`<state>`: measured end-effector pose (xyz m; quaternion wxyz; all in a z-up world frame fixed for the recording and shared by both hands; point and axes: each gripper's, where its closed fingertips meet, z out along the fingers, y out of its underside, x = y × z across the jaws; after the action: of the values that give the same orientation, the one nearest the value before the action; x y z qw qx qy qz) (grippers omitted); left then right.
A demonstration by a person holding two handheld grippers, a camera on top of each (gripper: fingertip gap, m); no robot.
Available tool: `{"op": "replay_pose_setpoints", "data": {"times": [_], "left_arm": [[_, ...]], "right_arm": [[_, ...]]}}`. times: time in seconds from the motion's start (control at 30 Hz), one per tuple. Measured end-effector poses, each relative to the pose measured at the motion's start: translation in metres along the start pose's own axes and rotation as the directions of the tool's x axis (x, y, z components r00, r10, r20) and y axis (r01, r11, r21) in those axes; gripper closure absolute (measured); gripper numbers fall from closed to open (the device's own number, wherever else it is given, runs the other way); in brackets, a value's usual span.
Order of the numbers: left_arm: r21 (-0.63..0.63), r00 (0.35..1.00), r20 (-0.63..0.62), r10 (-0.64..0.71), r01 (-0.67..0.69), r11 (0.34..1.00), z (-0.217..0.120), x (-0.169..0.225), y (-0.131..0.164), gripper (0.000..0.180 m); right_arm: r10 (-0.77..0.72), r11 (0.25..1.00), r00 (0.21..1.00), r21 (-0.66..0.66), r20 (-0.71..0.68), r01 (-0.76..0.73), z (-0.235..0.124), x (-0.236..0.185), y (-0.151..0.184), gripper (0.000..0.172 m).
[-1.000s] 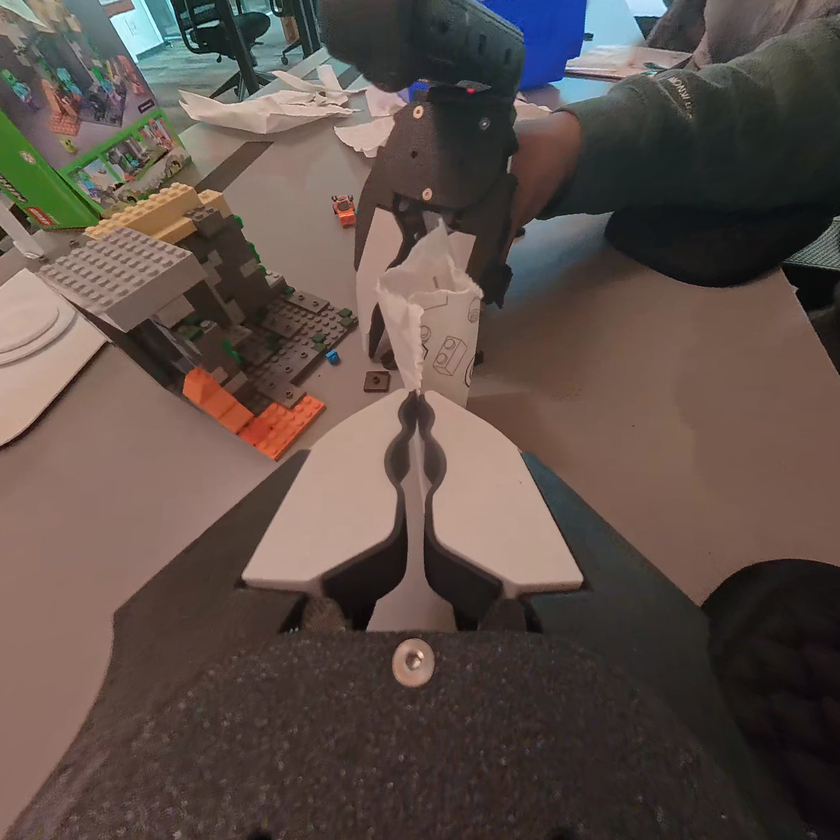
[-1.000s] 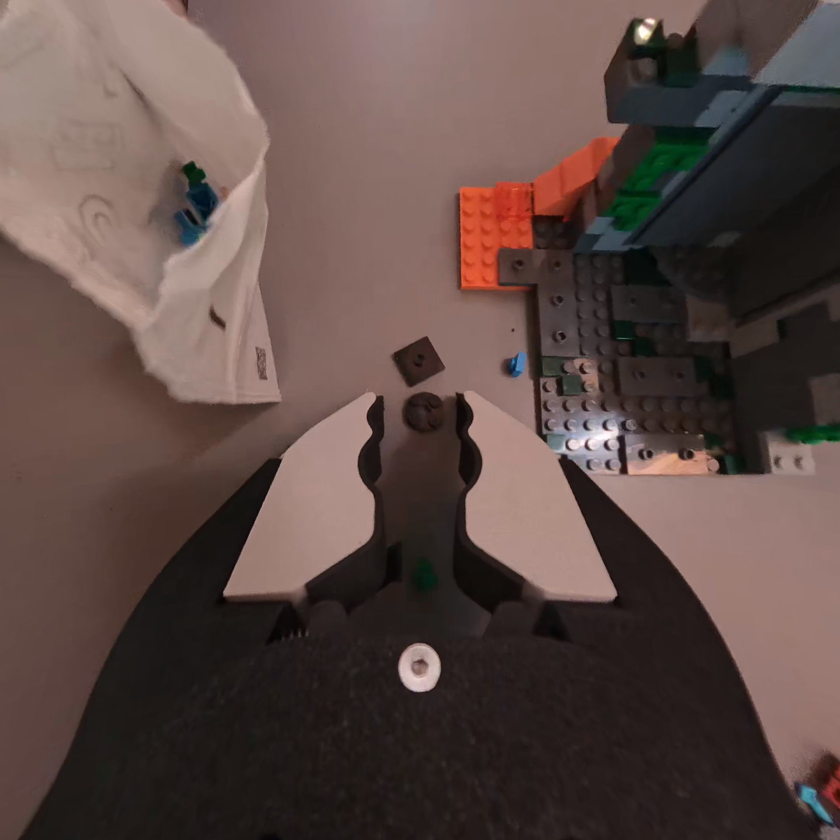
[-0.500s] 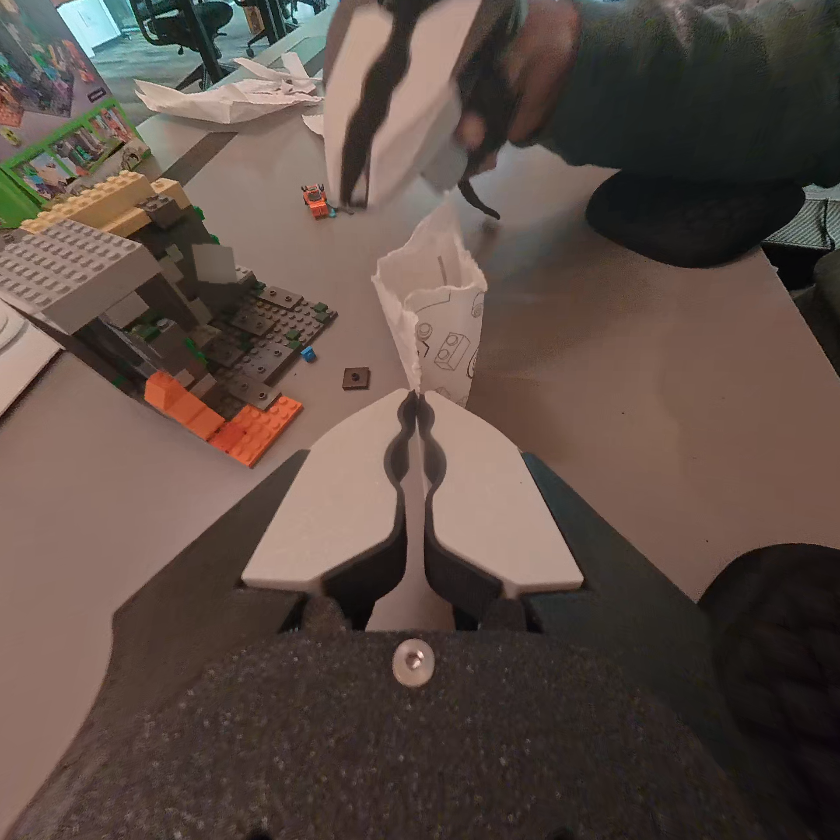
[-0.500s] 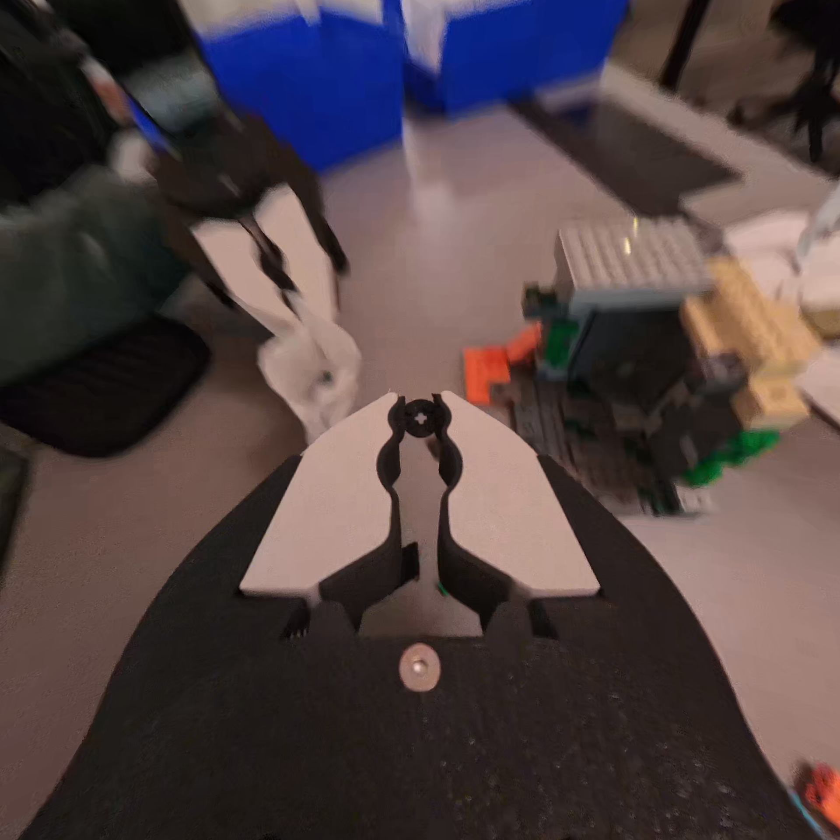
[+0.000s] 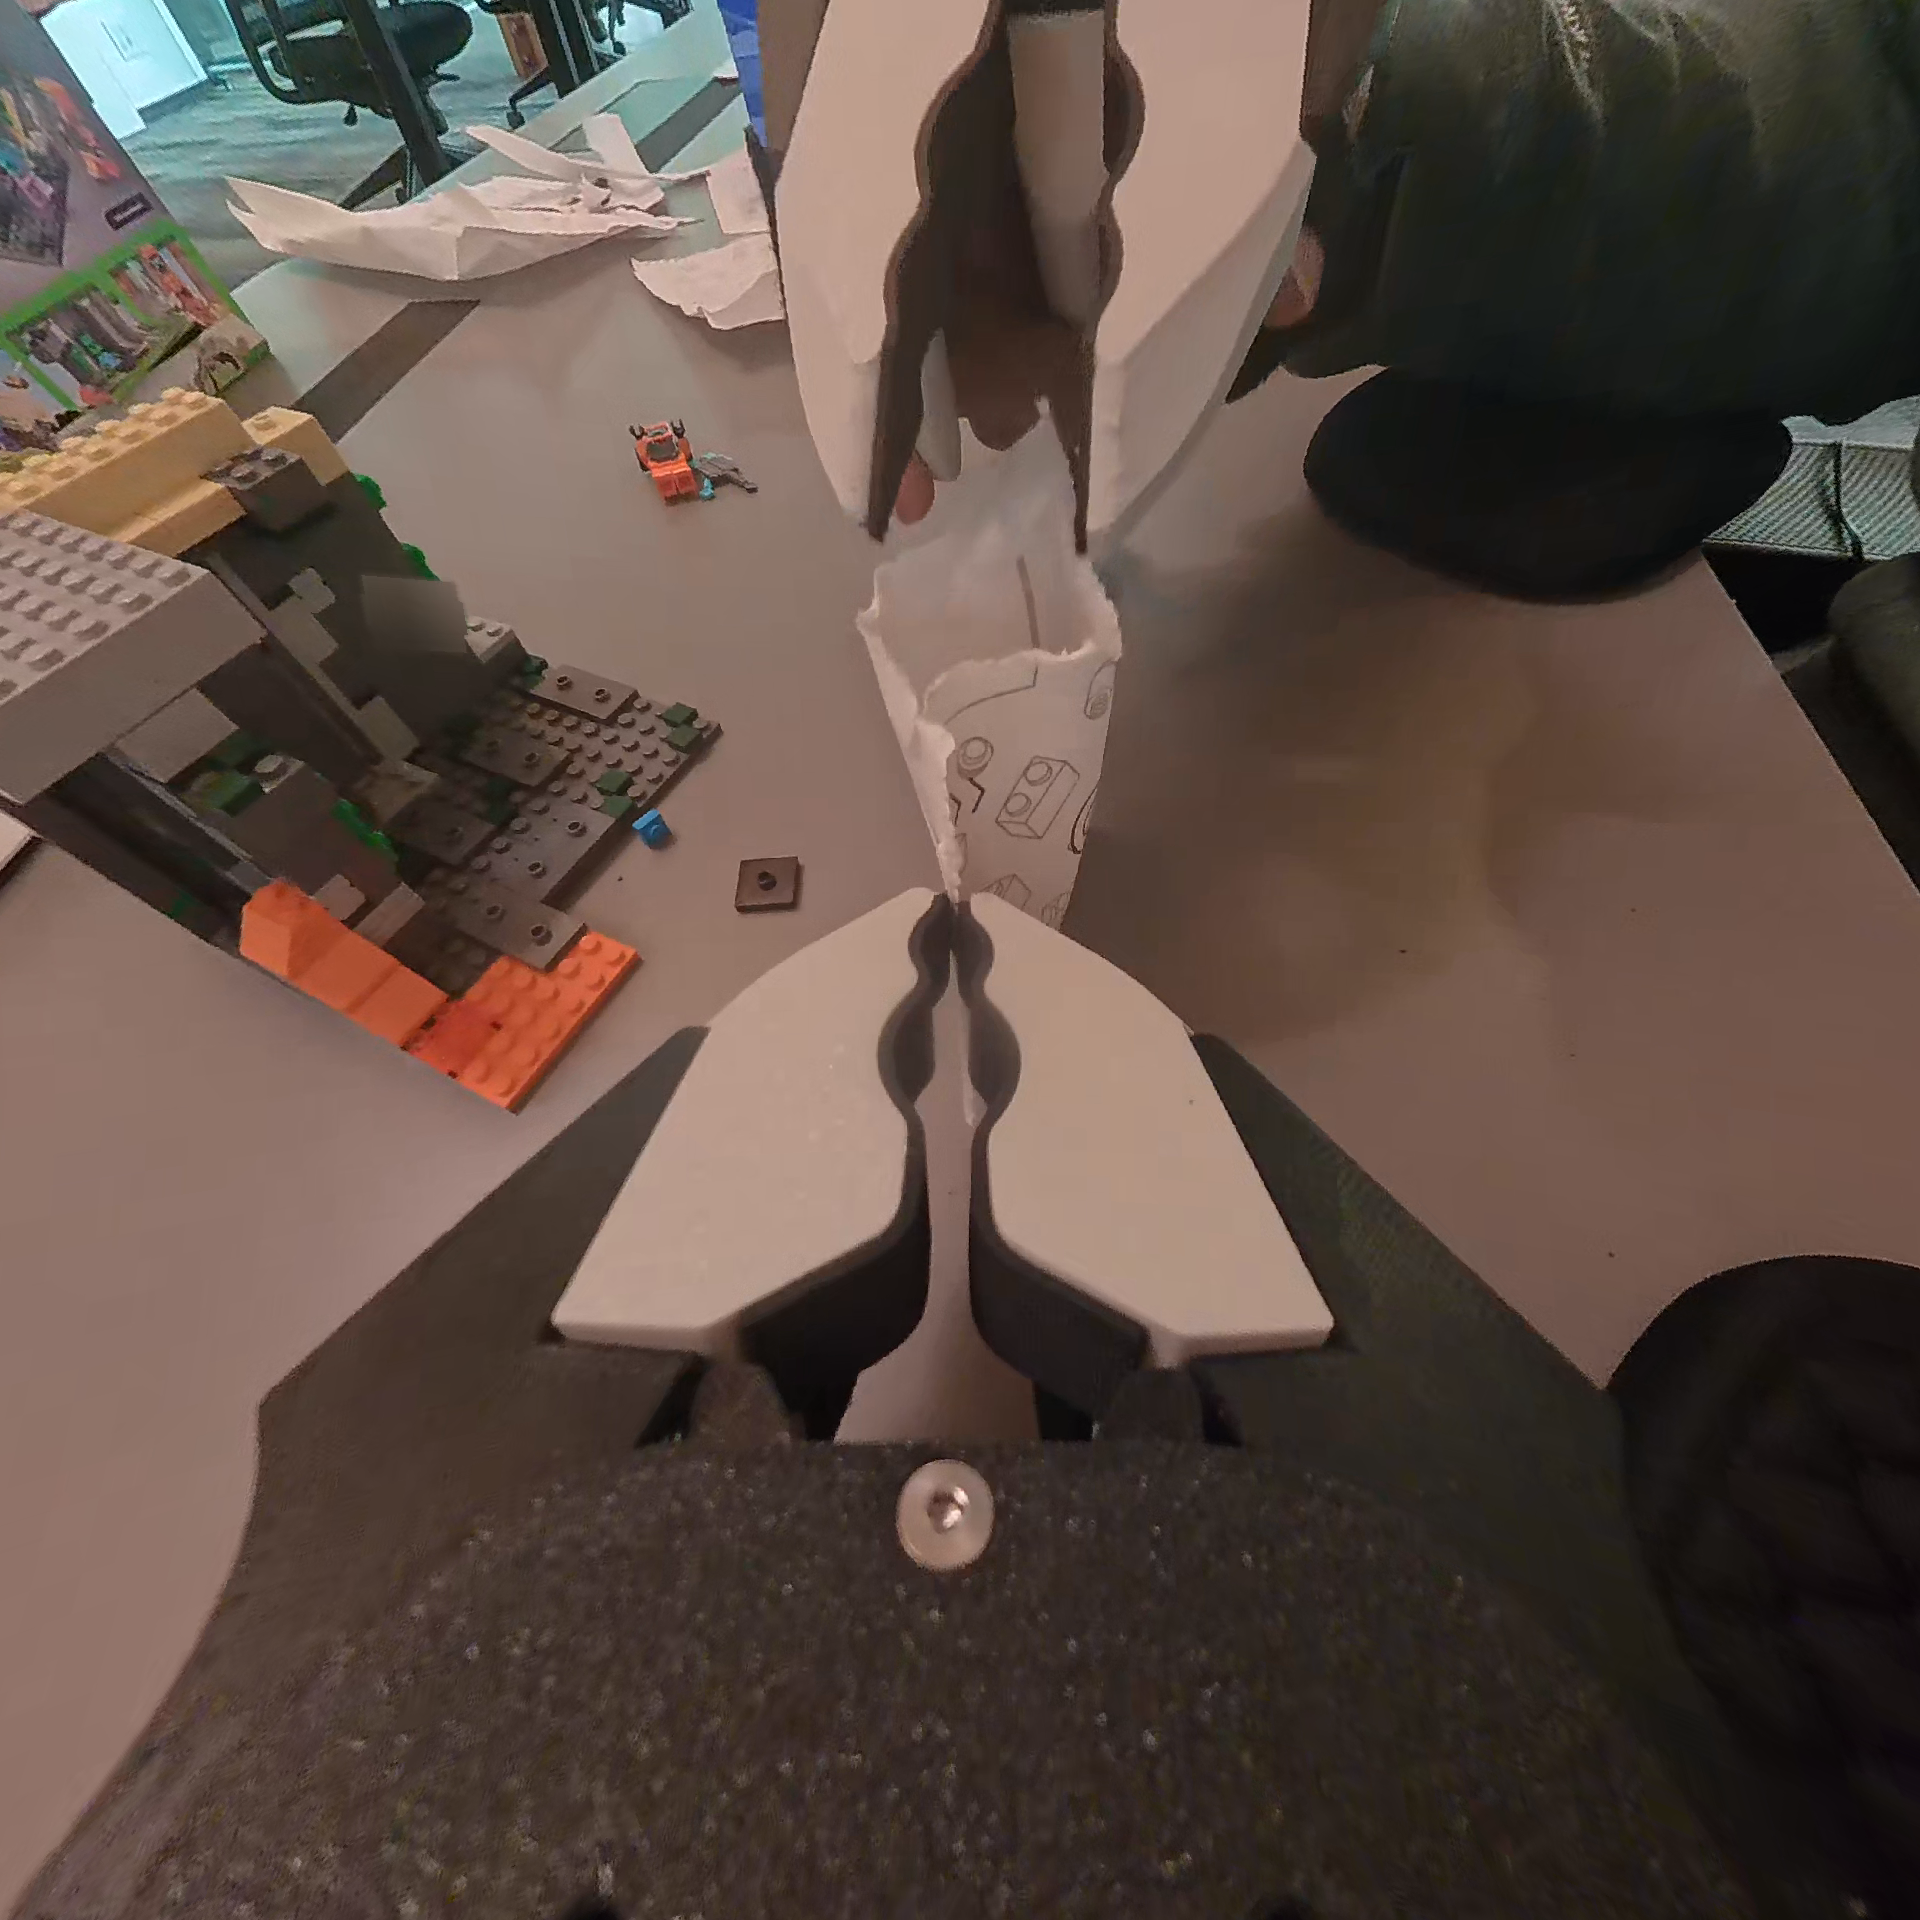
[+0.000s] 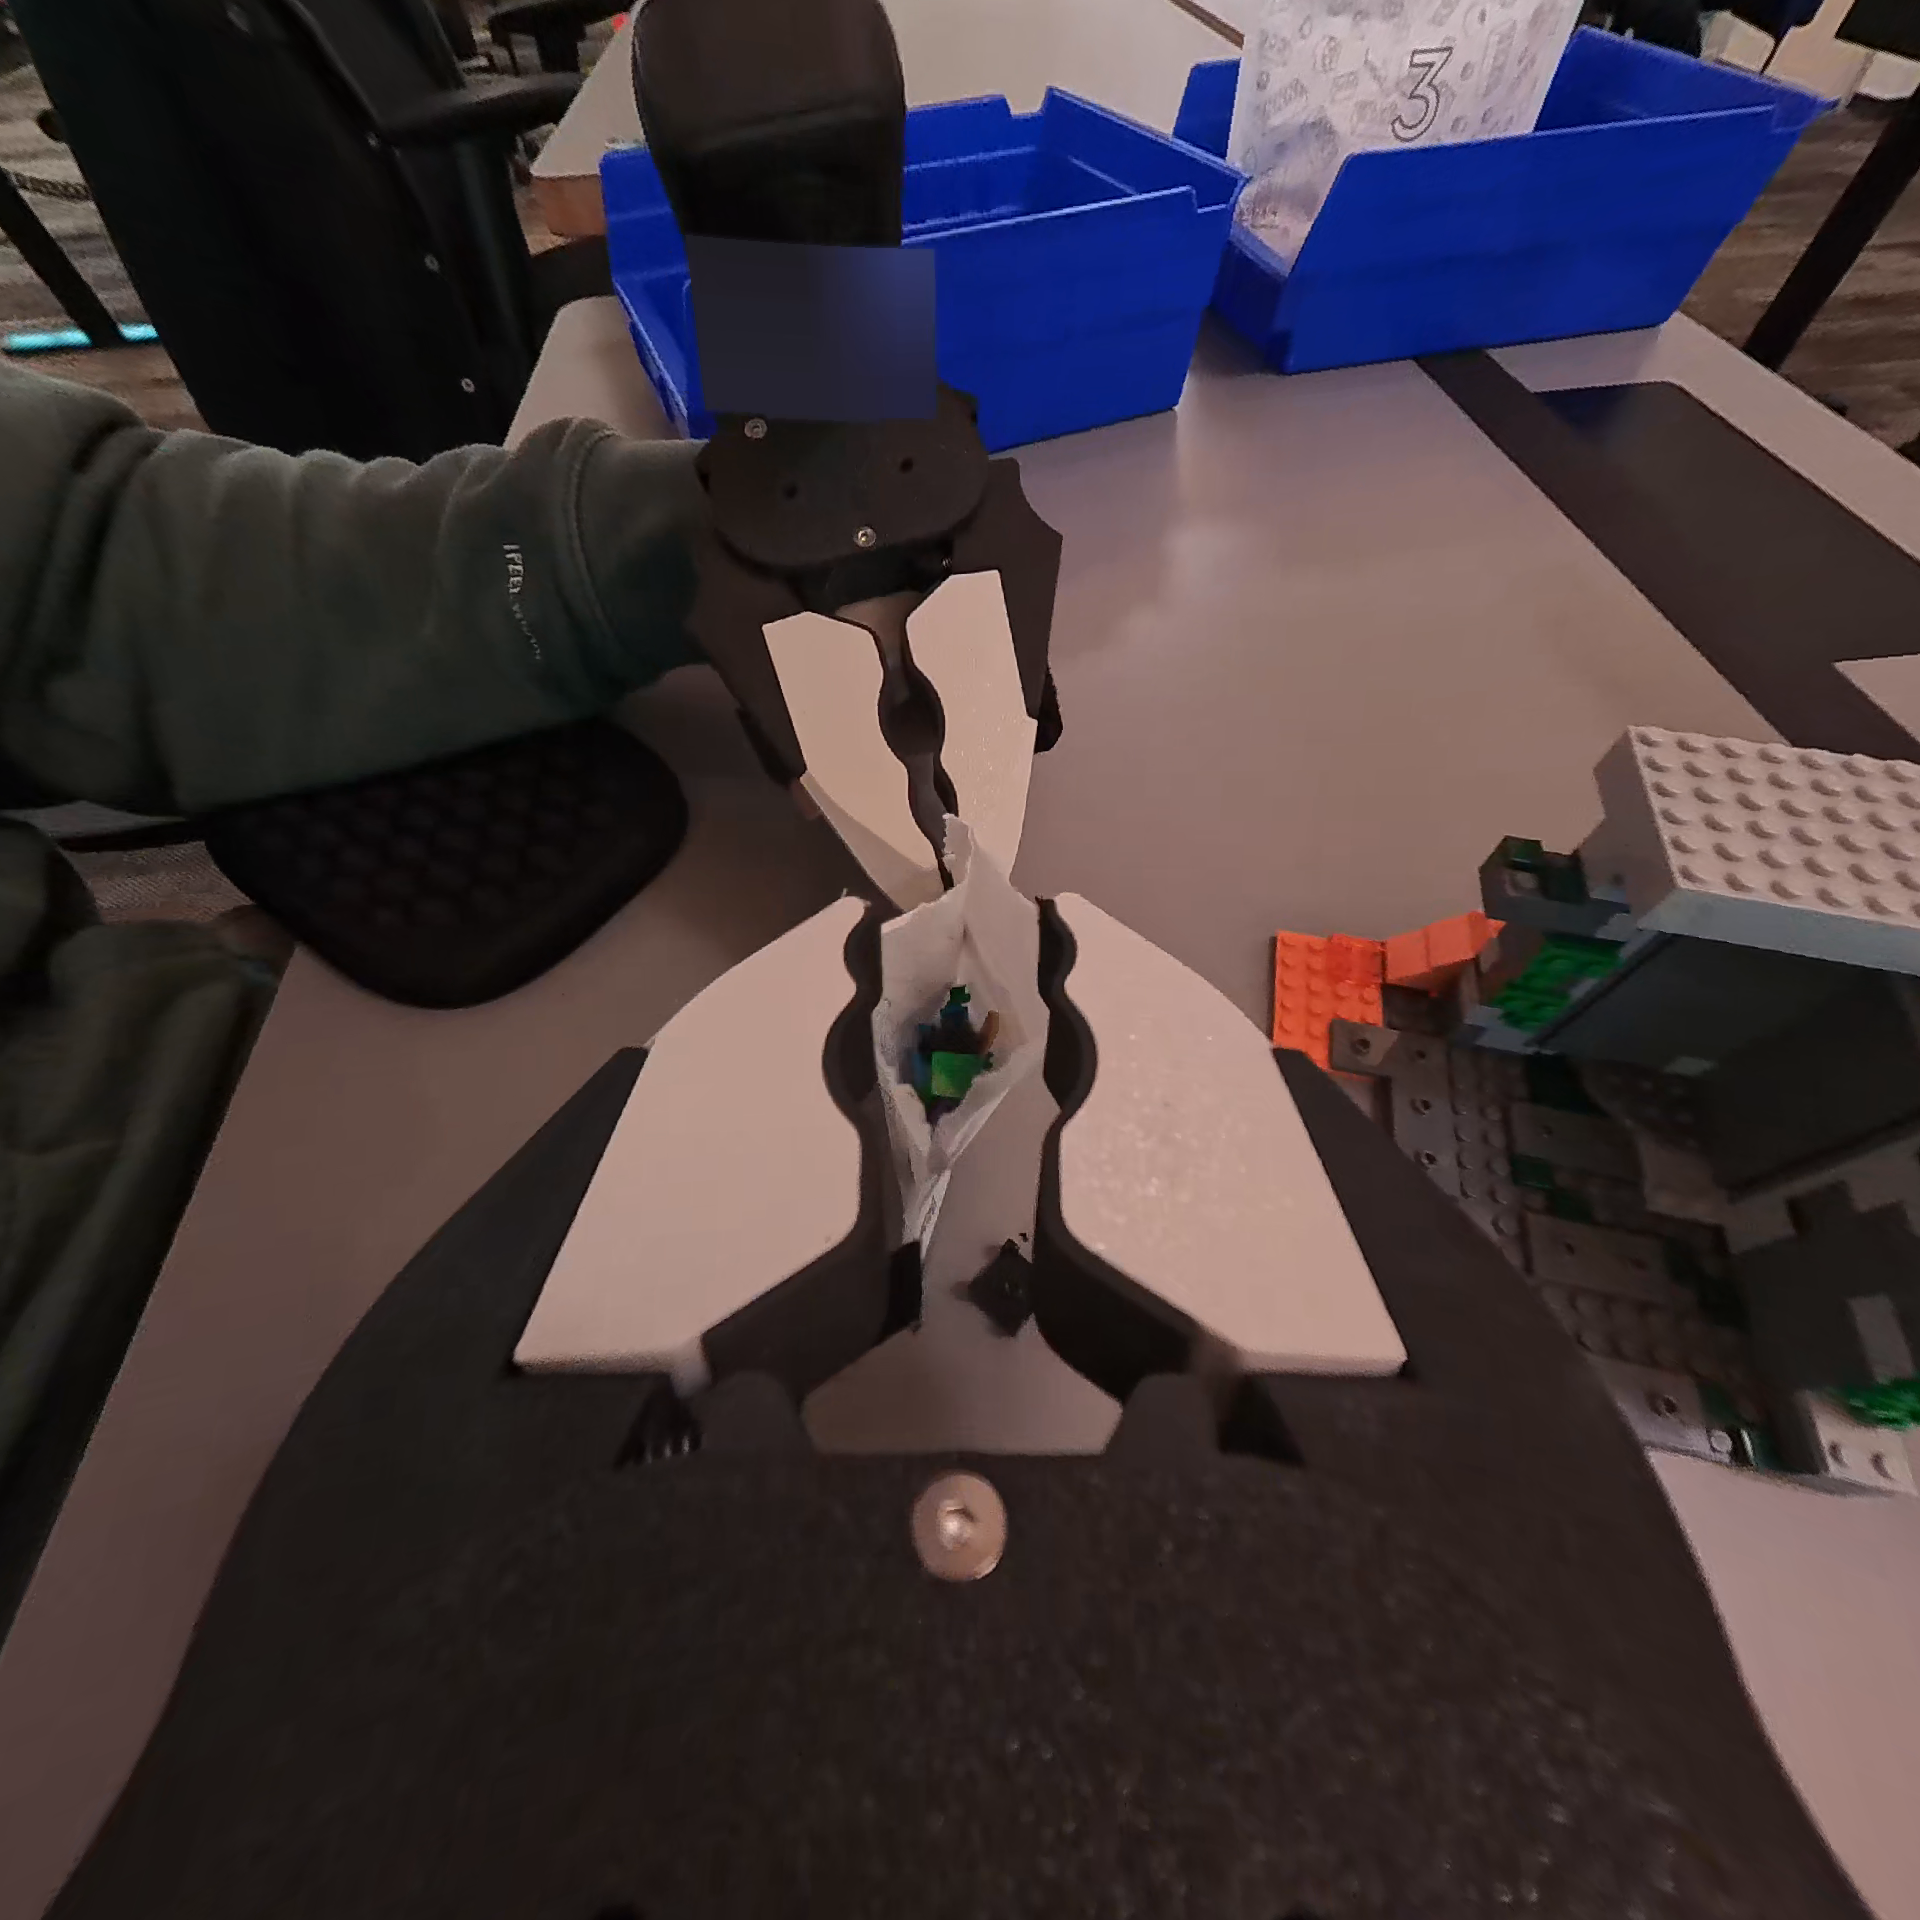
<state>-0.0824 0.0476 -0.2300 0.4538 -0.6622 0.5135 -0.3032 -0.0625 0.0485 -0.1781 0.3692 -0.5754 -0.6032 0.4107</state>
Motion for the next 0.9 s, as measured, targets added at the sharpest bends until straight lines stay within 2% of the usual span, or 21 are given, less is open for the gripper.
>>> {"op": "replay_pose_setpoints", "data": {"times": [0.13,0.27,0.37,0.47,0.53,0.57,0.73,0.83,0.9], "left_arm": [[-0.011,1.000,0.009,0.006,-0.005,1.000,-0.001,-0.001,0.002,0.180],[-0.022,1.000,0.016,0.007,-0.007,1.000,-0.003,-0.002,0.004,0.180],[-0.025,1.000,0.019,0.002,-0.002,1.000,-0.004,-0.003,0.006,0.180],[-0.030,1.000,0.021,0.003,-0.002,1.000,-0.006,-0.003,0.006,0.180],[-0.033,1.000,0.022,0.003,-0.003,0.999,-0.006,-0.003,0.007,0.180],[-0.034,1.000,0.020,0.003,-0.002,0.999,-0.006,-0.003,0.007,0.180],[-0.041,1.000,0.023,0.000,0.001,0.999,-0.007,-0.004,0.009,0.180],[-0.042,1.000,0.025,0.007,-0.005,0.999,-0.006,-0.004,0.009,0.180],[-0.043,1.000,0.026,0.009,-0.007,0.999,-0.006,-0.004,0.008,0.180]], "right_arm": [[0.020,1.000,1.000,-0.005,-0.010,-0.020,-0.020,0.009,0.005,0.139],[0.048,0.975,0.999,-0.217,0.010,-0.044,-0.032,0.014,0.052,0.134],[0.006,0.911,1.000,-0.411,0.025,0.005,-0.018,0.009,0.096,0.134],[0.006,0.861,1.000,-0.509,0.012,0.001,-0.004,0.011,0.118,0.134],[0.018,0.866,1.000,-0.501,0.011,-0.010,0.000,0.011,0.115,0.140],[0.009,0.861,1.000,-0.508,-0.006,-0.011,0.000,0.014,0.115,0.150],[0.022,0.872,1.000,-0.490,-0.002,-0.020,-0.005,0.017,0.113,0.152],[0.029,0.925,0.999,-0.377,-0.038,-0.041,-0.019,0.025,0.087,0.152],[0.024,0.974,0.998,-0.225,-0.051,-0.035,-0.029,0.025,0.051,0.152]]}}
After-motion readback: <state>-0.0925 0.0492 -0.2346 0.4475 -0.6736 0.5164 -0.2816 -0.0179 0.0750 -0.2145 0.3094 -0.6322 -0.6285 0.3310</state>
